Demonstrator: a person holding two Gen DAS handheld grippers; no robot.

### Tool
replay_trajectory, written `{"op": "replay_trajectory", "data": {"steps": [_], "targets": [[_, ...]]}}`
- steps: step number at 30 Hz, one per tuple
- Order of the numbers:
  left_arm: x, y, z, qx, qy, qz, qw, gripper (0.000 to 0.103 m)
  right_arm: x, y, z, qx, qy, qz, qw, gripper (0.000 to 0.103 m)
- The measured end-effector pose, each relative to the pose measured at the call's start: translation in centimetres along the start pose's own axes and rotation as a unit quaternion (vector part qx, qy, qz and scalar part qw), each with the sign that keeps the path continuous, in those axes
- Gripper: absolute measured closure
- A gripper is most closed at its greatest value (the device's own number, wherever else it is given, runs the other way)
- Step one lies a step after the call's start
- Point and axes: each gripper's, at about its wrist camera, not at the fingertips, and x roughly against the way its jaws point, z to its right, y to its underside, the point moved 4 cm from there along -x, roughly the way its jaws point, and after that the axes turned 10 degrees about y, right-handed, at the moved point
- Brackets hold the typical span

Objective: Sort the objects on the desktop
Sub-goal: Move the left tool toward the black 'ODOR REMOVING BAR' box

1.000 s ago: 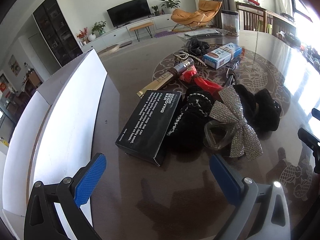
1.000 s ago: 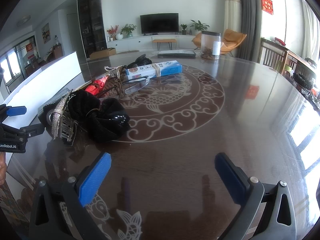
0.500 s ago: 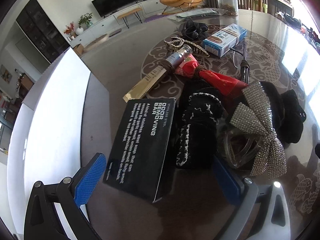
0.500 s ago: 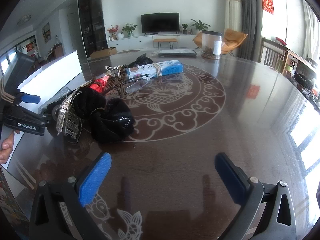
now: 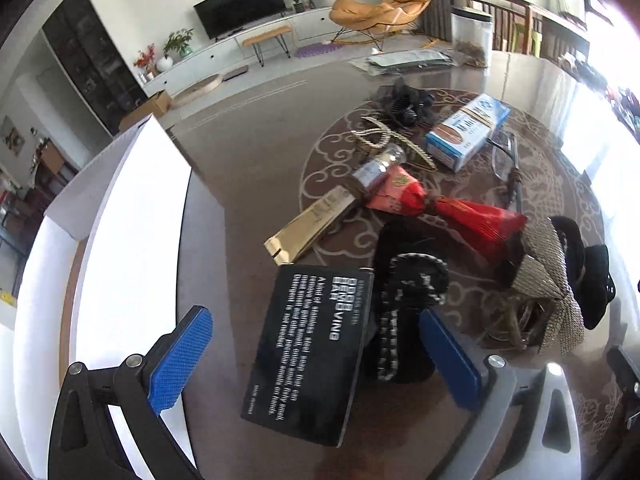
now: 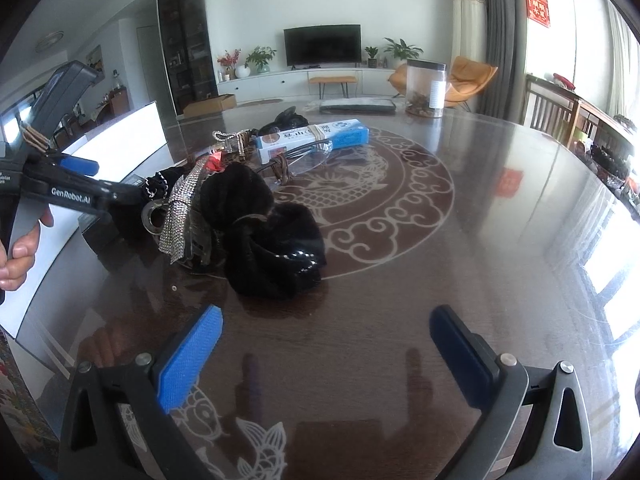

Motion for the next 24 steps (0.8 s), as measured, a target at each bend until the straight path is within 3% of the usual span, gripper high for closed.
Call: {"op": "replay_trajectory", "data": {"steps": [6, 8, 11, 18, 24], "targets": [[-0.8, 0.4, -2.1, 0.054, 0.009, -0.001, 0.9985, 0.0, 0.1, -0.1, 0.1, 0.0, 0.0, -0.001, 1.0, 0.0], [0.2, 0.3, -2.2, 0.068, -0.009, 0.026, 0.9973, 0.0, 0.1, -0.1, 0.1, -0.001, 0.001, -0.001, 1.0, 0.0], [1.5, 0.3, -2.5, 0.075, 0.003, 0.05, 0.9959, 0.0, 0.1, -0.2, 0.2, -0.001, 0.001, -0.002, 1.0, 0.0], [-1.7, 0.6, -2.0, 0.069, 0.002, 0.006, 0.9976, 0.0, 0.2, -0.2, 0.3, 0.0, 0.001, -0.003, 1.0, 0.0], [-3.8, 1.1, -1.8, 0.086, 0.052, -0.016, 0.9948, 0.0, 0.2, -0.2, 0.3, 0.001, 0.0, -0.003, 1.0, 0.0]]}}
